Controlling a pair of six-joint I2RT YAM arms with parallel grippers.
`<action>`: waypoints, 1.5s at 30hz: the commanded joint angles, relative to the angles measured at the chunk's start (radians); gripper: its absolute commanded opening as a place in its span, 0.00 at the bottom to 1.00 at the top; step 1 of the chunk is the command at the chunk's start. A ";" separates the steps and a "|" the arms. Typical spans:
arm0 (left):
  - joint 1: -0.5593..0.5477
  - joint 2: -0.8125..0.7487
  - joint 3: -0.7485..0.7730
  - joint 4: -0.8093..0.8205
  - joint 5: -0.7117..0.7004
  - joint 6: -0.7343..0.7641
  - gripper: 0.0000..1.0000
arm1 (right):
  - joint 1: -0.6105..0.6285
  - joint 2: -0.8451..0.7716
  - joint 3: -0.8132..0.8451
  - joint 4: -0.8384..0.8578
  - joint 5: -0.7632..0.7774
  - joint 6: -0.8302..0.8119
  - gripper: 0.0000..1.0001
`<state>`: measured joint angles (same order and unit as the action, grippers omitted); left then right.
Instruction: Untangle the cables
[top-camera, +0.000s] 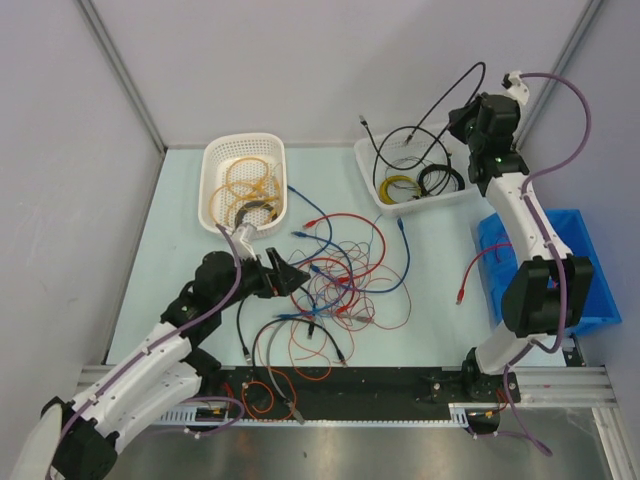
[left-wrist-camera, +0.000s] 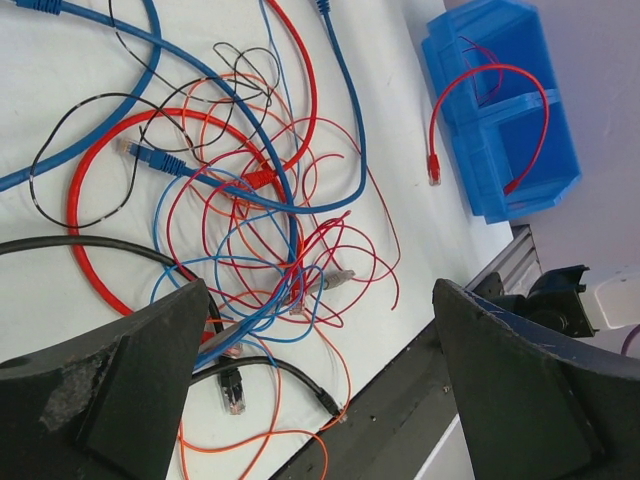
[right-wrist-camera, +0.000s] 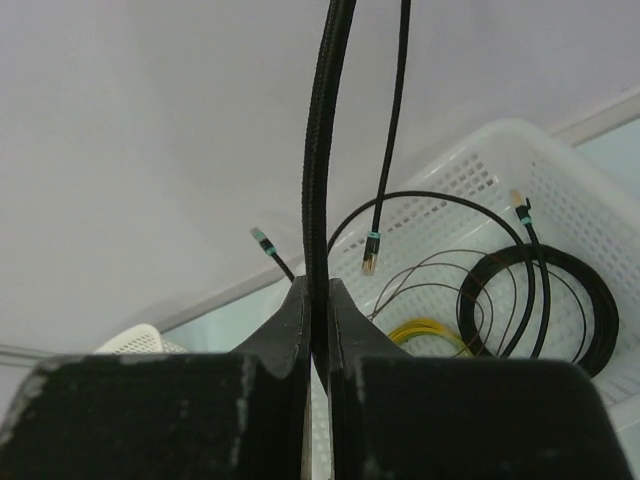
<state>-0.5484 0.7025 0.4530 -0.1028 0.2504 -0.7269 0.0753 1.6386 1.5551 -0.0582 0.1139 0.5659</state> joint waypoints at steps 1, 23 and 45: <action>0.002 0.023 -0.008 0.038 0.023 -0.005 1.00 | -0.012 0.070 0.000 0.064 -0.019 -0.014 0.00; 0.002 0.032 0.065 0.037 -0.042 0.075 0.99 | 0.147 -0.003 -0.046 -0.069 0.053 -0.090 1.00; 0.002 -0.027 0.127 -0.123 -0.103 0.092 1.00 | 0.142 -0.063 -0.011 -0.206 0.103 -0.172 0.60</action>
<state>-0.5484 0.7082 0.5598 -0.2176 0.1631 -0.6369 0.2016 1.6325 1.5837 -0.3462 0.2859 0.4015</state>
